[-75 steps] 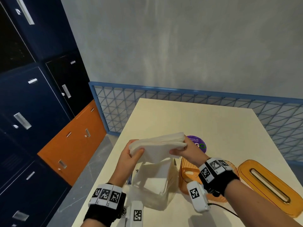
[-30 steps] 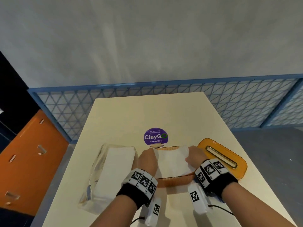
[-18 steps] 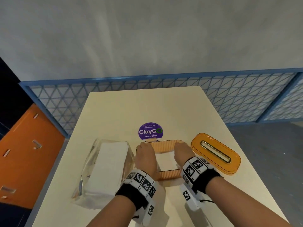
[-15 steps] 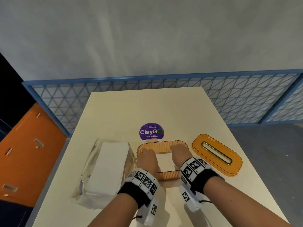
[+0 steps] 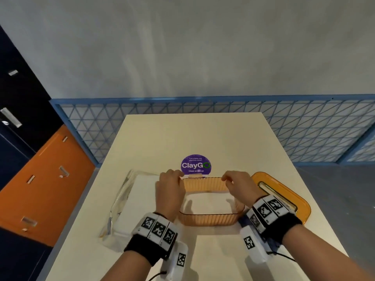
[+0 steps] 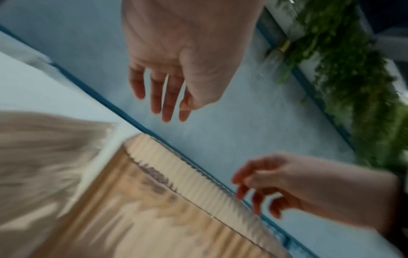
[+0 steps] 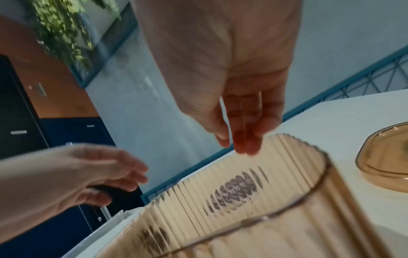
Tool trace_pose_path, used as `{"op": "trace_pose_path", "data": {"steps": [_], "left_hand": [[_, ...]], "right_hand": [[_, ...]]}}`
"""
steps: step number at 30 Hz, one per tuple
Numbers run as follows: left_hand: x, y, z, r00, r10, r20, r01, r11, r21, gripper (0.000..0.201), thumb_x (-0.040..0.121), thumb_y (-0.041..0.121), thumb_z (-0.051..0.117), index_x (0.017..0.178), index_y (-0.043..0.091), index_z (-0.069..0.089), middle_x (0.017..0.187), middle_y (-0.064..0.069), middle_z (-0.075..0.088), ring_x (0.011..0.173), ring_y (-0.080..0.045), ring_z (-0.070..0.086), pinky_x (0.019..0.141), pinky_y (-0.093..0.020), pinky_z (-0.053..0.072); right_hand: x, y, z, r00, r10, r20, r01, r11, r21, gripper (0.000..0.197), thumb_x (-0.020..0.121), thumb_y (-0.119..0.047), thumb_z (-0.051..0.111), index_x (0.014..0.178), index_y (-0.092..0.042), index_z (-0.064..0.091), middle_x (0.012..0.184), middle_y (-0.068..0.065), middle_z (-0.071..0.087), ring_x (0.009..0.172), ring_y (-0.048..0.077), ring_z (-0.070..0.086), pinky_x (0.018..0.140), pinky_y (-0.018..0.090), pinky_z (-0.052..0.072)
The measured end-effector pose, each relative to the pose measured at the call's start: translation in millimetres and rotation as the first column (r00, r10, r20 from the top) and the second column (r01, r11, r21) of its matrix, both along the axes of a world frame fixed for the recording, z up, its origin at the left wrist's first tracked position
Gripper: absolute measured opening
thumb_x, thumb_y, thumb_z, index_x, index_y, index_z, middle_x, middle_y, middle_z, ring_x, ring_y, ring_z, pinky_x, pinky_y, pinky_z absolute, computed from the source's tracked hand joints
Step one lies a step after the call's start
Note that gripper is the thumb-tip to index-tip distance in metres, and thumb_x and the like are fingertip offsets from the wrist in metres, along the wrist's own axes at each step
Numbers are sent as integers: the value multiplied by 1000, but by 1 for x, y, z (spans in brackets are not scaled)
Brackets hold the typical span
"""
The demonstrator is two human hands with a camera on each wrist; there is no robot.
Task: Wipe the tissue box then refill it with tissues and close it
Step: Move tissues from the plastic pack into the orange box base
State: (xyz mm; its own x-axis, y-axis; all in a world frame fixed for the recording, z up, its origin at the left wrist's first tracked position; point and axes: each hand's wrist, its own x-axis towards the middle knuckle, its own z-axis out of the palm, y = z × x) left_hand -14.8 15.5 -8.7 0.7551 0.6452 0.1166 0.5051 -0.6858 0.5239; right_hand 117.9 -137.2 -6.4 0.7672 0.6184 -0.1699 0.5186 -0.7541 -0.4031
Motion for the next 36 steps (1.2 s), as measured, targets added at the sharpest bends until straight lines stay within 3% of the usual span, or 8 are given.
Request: {"op": "trace_pose_path", "data": {"steps": [3,7,12,22,26,32,34,36], "left_hand": [[-27,24,-10,968,216,-126,-213,976,41,38,94,29,45,130,18,50,133,-6,48,124,-27,40,96,-42,36],[-43,34,-36,873,226,-431,-221,973,63,67,84,62,46,133,18,37,136,-7,38,127,-30,35,98,-46,36],[-47,33,-42,869,246,-429,-219,969,111,56,90,48,48,134,16,36,138,-6,36,128,-27,35,97,-44,38],[-52,35,-29,918,266,-295,-289,957,-36,33,99,32,38,118,10,53,127,-10,46,122,-28,41,94,-44,41],[-50,32,-24,933,259,-252,-263,965,18,28,100,19,33,114,6,54,120,-13,51,114,-29,46,84,-39,46],[-49,34,-19,933,250,-258,-240,968,72,24,99,12,34,108,3,55,113,-12,56,106,-27,54,76,-34,46],[-51,36,-14,936,260,-237,-249,966,75,25,99,12,34,104,2,56,109,-13,58,101,-28,57,74,-35,45],[-55,36,-5,944,271,-185,-258,962,95,25,98,13,35,100,2,56,104,-13,59,95,-29,59,70,-35,45]], "right_hand": [[-4,-23,-3,992,-82,95,73,993,94,31,95,-14,44,125,-14,52,123,8,54,109,22,56,86,32,48],[-6,-30,-20,992,-112,-49,111,993,-31,43,97,-16,41,139,-9,35,133,14,42,120,28,48,95,33,42],[2,-29,-35,985,-120,-125,119,993,-17,37,92,-1,38,128,-4,48,119,21,56,109,32,53,87,32,43],[2,-29,-35,981,-129,-144,121,991,-61,50,96,-4,35,144,-10,29,131,18,51,121,31,49,98,34,41],[0,-30,-32,982,-119,-148,109,991,-71,51,96,-4,34,146,-11,25,128,19,53,117,31,51,94,33,42],[0,-31,-30,983,-107,-151,90,989,-113,52,96,-4,33,147,-12,24,125,20,54,115,30,52,92,32,43],[-3,-30,-26,979,-122,-164,101,986,-131,52,97,-6,34,147,-12,22,131,19,48,119,30,49,95,32,42],[-6,-28,-18,989,-123,-77,114,987,-116,52,98,-11,37,147,-10,21,134,18,41,120,29,46,97,32,41]]}}
